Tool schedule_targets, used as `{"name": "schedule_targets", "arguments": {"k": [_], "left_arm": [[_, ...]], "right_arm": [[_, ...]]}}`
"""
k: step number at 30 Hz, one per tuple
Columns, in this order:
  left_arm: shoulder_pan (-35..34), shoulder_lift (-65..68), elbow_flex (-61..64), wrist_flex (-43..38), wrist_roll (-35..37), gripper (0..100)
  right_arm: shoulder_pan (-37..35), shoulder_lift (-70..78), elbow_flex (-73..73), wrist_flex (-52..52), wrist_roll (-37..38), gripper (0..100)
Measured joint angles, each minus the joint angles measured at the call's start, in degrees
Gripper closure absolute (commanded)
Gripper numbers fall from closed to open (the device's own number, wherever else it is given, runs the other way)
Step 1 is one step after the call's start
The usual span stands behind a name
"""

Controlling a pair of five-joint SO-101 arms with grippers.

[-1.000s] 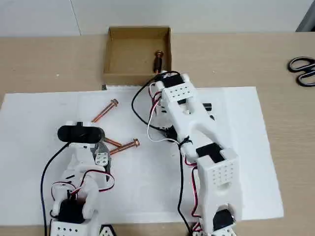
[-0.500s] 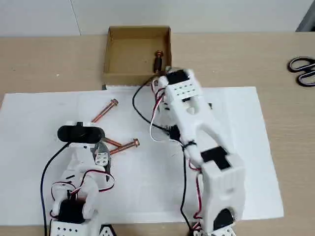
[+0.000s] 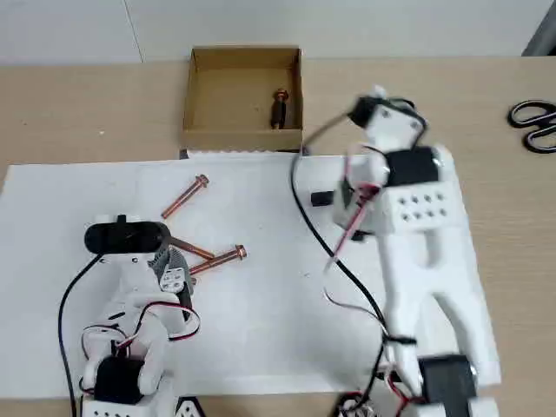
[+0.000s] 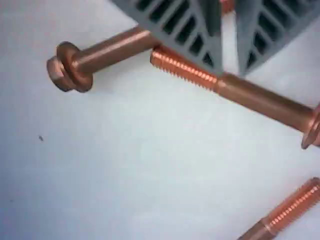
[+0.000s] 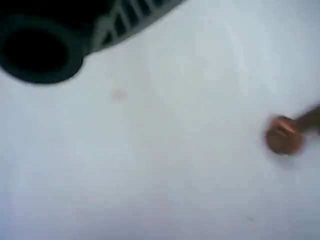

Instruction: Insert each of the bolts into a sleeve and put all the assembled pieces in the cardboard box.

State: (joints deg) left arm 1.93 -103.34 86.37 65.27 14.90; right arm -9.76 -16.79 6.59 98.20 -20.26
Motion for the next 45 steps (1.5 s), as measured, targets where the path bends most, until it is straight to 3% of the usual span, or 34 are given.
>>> {"name": "schedule_targets", "arguments": {"k": [11,18,26,34,45], "left_arm": [[0.00,0.00,-10.29,4.13,-2.64,99],[0.00,1.67,-18.81,6.59,-5.19,99],[0.00,22.59,-43.69,13.19,-5.19,99],[0.00,50.37,-70.42,26.37,-5.98,99],[0.00,83.43,-73.23,30.68,-32.26,99]], "right_arm": [[17.76,-21.80,23.03,-0.18,8.26,99.6],[20.66,-25.23,24.88,-1.14,11.25,99.6],[20.84,-25.32,24.88,-1.14,11.25,99.6],[20.84,-25.32,24.88,-2.46,9.85,99.6],[20.84,-25.32,24.88,-2.46,9.32,99.6]]}}
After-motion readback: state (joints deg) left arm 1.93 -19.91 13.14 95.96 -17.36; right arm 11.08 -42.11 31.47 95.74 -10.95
